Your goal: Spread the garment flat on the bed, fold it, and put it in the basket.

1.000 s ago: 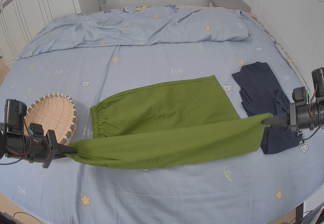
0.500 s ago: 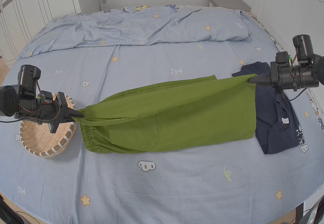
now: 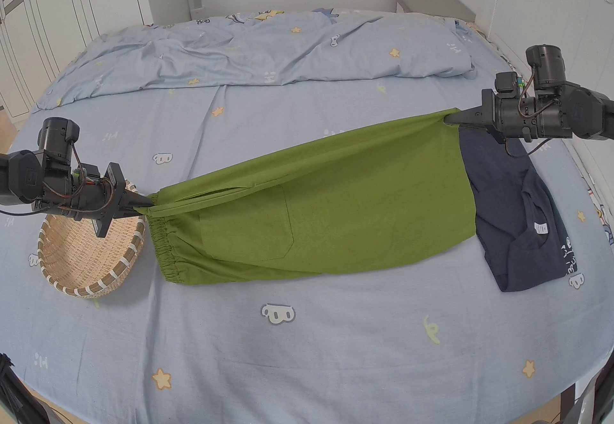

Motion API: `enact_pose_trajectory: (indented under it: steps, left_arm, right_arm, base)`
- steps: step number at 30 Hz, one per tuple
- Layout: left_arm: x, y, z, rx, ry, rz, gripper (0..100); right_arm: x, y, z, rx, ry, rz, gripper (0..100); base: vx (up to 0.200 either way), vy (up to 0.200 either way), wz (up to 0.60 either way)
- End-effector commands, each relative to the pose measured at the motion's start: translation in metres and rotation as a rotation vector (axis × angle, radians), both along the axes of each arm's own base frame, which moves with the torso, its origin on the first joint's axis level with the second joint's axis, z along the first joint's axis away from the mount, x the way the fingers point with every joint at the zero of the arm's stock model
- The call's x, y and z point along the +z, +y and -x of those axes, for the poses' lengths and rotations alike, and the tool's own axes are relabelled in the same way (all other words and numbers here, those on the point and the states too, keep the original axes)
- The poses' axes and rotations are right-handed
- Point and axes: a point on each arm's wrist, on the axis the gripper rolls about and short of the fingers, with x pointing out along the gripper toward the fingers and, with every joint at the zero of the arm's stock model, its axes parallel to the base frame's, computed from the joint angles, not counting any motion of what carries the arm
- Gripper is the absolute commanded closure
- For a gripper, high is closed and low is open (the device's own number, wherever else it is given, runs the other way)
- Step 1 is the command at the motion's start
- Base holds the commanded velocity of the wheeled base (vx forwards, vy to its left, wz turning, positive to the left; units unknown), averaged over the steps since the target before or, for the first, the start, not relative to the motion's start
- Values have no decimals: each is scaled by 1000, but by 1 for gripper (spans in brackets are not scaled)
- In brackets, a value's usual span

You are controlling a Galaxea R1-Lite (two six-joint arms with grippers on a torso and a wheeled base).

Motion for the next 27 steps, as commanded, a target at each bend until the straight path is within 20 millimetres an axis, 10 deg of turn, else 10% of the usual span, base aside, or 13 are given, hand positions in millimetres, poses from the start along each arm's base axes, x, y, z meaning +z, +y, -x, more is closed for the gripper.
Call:
enact_pose_trajectory:
  steps: [1,27]
  left_arm:
    - [0,4,-3,12,-5,-3,100]
    - [-11,2,-26,-23,-53,-30,100]
  right_arm:
    - [-11,5,-18,-3,6,7,100]
    - [-24,0,-38,-35,27,6,100]
  base:
    - [0,0,0]
    - [0,0,0]
